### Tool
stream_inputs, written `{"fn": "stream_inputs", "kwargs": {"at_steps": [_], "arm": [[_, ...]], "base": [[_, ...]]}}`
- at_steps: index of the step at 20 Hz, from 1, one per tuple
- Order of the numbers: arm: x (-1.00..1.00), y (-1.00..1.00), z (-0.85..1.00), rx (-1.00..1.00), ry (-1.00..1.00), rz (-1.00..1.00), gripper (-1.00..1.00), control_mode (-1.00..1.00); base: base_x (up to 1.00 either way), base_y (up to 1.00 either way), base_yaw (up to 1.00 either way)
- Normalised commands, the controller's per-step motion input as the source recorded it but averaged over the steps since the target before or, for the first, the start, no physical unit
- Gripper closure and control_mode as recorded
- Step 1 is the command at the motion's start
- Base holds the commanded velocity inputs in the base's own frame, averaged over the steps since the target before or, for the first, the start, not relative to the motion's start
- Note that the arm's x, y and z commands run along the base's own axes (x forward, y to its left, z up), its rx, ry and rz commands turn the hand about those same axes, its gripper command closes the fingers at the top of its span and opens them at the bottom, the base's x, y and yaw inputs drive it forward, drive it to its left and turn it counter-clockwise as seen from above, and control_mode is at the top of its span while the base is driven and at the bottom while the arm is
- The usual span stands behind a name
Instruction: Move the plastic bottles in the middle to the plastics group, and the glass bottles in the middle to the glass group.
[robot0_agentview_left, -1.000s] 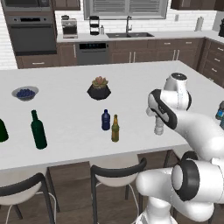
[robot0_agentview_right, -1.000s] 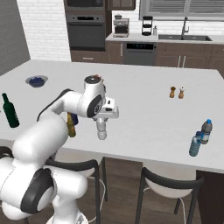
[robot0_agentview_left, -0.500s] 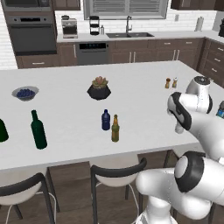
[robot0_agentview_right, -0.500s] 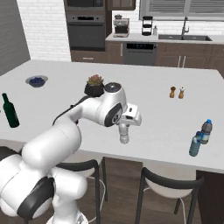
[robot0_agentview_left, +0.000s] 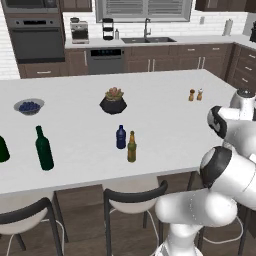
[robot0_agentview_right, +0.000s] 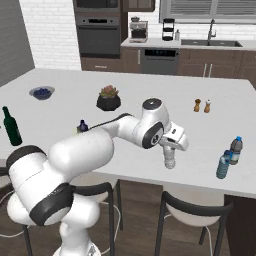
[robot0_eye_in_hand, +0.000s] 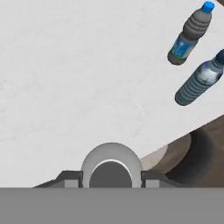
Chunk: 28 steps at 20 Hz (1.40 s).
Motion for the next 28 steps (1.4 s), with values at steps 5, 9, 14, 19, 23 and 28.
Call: {"fn": "stream_inputs", "kwargs": {"at_steps": [5,9,14,19,23,28], "arm": [[0.45,-0.69,0.0,0.0,0.0,-0.29,1.0,-1.0],[0.31,-0.48,0.04,0.0,-0.06,-0.15,1.0,-1.0],[0.14,-0.43,0.0,0.01,-0.06,-0.05,1.0,-1.0],[0.06,-0.45,0.0,0.03,-0.03,0.0,1.0,-1.0],[0.11,-0.41,-0.03,0.03,0.0,-0.02,1.0,-1.0],[0.09,-0.21,-0.05,0.03,0.05,0.0,1.0,-1.0]], "base": [[0.0,0.0,0.0],[0.0,0.0,0.0],[0.0,0.0,0.0],[0.0,0.0,0.0],[0.0,0.0,0.0],[0.0,0.0,0.0]]}}
